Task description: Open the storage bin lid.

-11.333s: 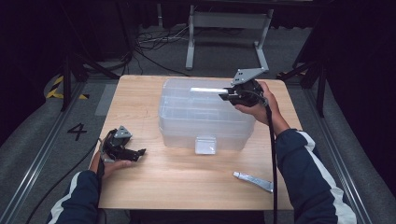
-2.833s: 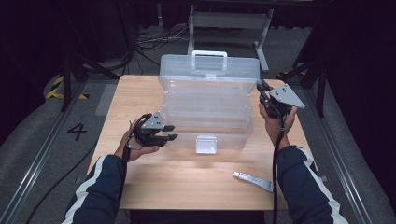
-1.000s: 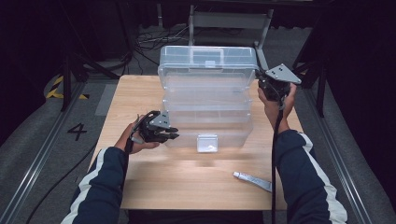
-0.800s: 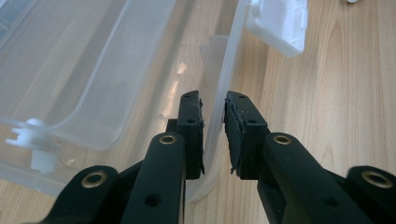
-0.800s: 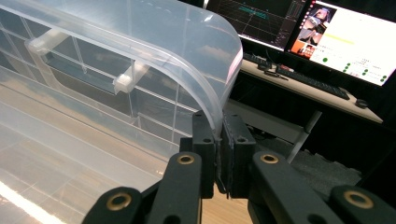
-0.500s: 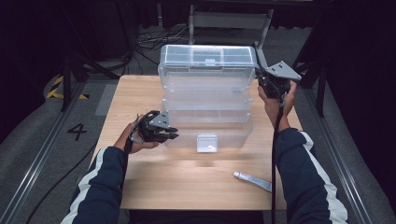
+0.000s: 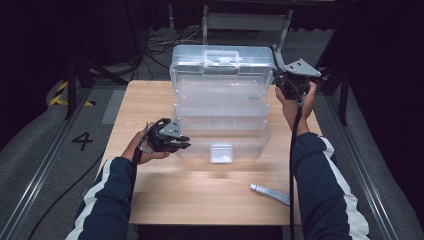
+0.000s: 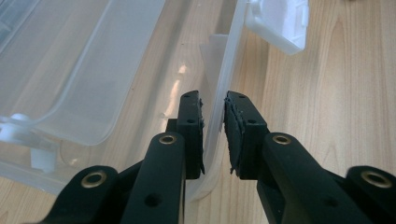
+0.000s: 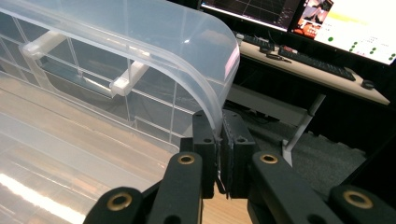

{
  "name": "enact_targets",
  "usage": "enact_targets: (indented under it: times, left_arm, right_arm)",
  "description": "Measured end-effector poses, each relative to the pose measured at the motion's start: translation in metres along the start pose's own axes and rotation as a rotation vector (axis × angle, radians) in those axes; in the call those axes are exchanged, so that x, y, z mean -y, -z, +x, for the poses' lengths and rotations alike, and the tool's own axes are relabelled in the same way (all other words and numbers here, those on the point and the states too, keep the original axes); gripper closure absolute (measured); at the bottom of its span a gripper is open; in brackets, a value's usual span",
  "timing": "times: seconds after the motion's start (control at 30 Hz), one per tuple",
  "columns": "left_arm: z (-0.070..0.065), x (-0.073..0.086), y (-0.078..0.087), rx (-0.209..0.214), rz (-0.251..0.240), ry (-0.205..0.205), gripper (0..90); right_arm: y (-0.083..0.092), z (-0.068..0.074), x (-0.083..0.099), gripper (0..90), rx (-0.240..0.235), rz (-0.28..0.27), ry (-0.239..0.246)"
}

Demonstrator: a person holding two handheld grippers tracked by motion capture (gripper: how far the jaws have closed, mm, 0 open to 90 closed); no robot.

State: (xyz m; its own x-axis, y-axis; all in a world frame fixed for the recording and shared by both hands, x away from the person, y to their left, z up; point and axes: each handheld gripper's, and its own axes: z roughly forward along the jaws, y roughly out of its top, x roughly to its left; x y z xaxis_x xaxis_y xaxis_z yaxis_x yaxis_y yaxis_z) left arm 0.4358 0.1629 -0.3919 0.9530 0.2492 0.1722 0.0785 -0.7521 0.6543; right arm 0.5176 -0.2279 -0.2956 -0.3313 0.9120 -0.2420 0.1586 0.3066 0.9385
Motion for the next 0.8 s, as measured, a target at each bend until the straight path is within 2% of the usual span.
enact_targets:
  times: [0.1,0.27,0.8]
  left_arm:
    - [0.001,0.001,0.0,-0.017,-0.003,-0.001,75.8]
    - [0.0,0.002,0.0,-0.019,-0.006,0.006,75.3]
    - [0.003,0.003,0.001,-0.008,-0.02,0.005,75.5]
  right_arm:
    - [-0.001,0.001,-0.002,85.9,0.005,0.008,-0.002]
    - [-0.004,-0.001,-0.005,85.9,0.003,0.023,-0.008]
    - [-0.02,-0.01,-0.014,86.0,-0.026,0.057,-0.046]
